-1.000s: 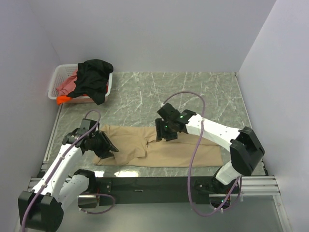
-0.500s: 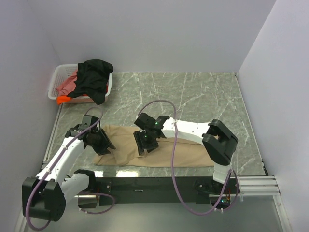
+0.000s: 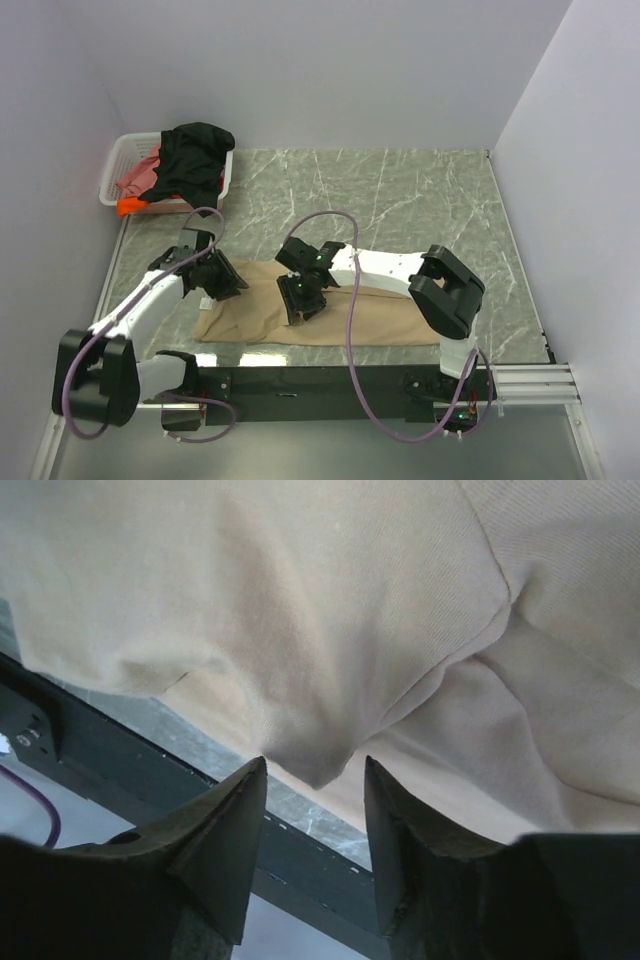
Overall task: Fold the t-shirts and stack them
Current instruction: Fold the tshirt
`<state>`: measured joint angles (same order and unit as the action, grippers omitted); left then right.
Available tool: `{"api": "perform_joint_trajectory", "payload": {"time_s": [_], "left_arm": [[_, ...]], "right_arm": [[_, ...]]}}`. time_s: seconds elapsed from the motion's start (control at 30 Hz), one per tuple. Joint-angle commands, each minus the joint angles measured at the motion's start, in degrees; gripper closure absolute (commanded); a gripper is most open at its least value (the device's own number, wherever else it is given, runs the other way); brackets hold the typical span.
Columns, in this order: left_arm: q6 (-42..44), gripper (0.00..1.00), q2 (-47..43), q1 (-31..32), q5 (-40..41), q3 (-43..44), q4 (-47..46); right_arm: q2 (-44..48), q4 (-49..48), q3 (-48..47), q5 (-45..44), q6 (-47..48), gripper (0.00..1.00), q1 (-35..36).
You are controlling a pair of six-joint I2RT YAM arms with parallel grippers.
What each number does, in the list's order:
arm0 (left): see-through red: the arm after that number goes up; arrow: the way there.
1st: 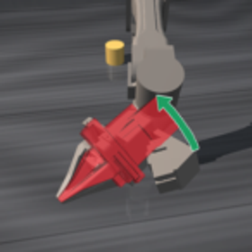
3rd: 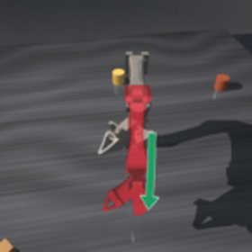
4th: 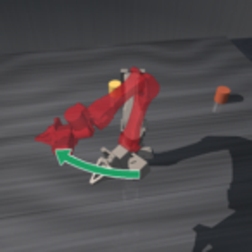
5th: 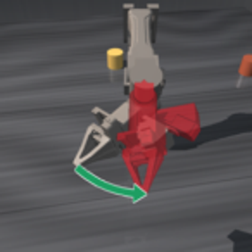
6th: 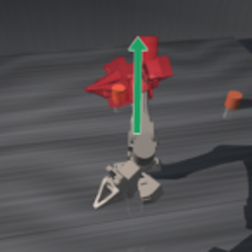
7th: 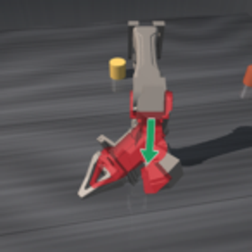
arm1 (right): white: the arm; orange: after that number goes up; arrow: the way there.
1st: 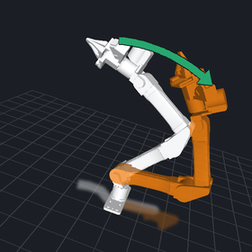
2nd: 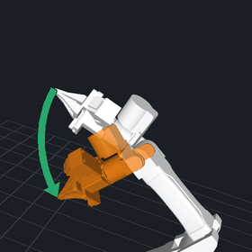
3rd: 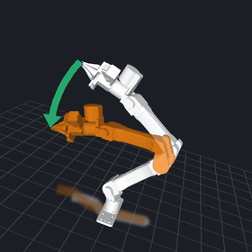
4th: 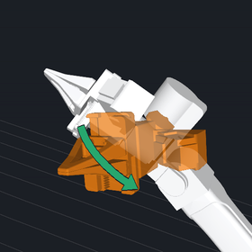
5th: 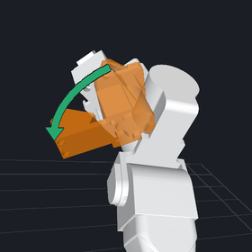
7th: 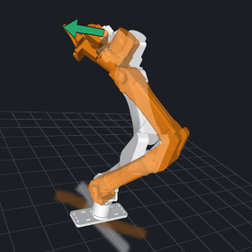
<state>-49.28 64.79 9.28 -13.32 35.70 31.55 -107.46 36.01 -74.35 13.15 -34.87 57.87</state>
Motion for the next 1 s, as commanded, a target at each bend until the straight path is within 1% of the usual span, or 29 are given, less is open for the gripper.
{"api": "perform_joint_trajectory", "payload": {"time_s": [0.0, 0.07, 0.1, 0.17, 0.2, 0.27, 0.37, 0.4, 0.43, 0.6, 0.73, 0.97], "left_arm": [[-0.9, 0.64, 4.5, 1.9, -1.8, 0.9, -9.0], [-0.8, 0.64, 7.3, 2.8, -1.7, 0.9, -10.7], [-0.6, 0.64, 8.2, 3.5, -1.1, 1.1, -11.7], [-0.1, 0.64, 10.8, 3.8, -0.8, 1.2, -12.6], [0.1, 0.64, 11.6, 3.9, -0.6, 1.1, -12.9], [0.6, 0.65, 13.7, 3.9, 0.0, 0.7, -14.0], [1.5, 0.67, 15.4, 3.9, 1.2, -0.1, -14.5], [1.7, 0.67, 15.6, 3.9, 1.5, -0.5, -14.7], [2.0, 0.67, 15.9, 3.9, 2.1, -0.7, -14.8], [3.7, 0.68, 16.9, 3.9, 3.7, -1.4, -15.1], [5.6, 0.68, 18.3, 4.0, 4.7, -1.5, -15.2], [7.5, 0.69, 20.1, 3.9, 5.7, -1.3, -15.1]], "right_arm": [[-1.2, -1.2, -0.5, -0.1, 0.5, 0.5, 0.2], [-1.2, -1.6, -0.4, -0.3, 0.7, 0.56, 0.2], [-1.1, -1.8, -0.3, -0.3, 0.8, 0.62, 0.2], [-1.2, -2.3, -0.1, -0.3, 1.0, 0.66, 0.1], [-1.5, -2.4, -0.2, -0.2, 1.2, 0.71, 0.1], [-2.0, -2.0, -0.5, -0.2, 1.6, 0.76, 0.2], [-1.7, -1.5, -1.0, 0.1, 2.3, 0.89, 0.2], [-1.2, -1.0, -1.1, 0.0, 2.4, 0.96, 0.2], [-0.9, 0.0, -1.4, -0.1, 2.7, 1.0, 0.2], [1.2, 5.4, -3.6, -0.7, 4.4, 1.0, 0.2], [1.8, 11.7, -5.6, -2.6, 5.6, 1.0, 0.1], [3.2, 16.0, -7.3, -4.3, 6.0, 1.0, 0.1]]}}
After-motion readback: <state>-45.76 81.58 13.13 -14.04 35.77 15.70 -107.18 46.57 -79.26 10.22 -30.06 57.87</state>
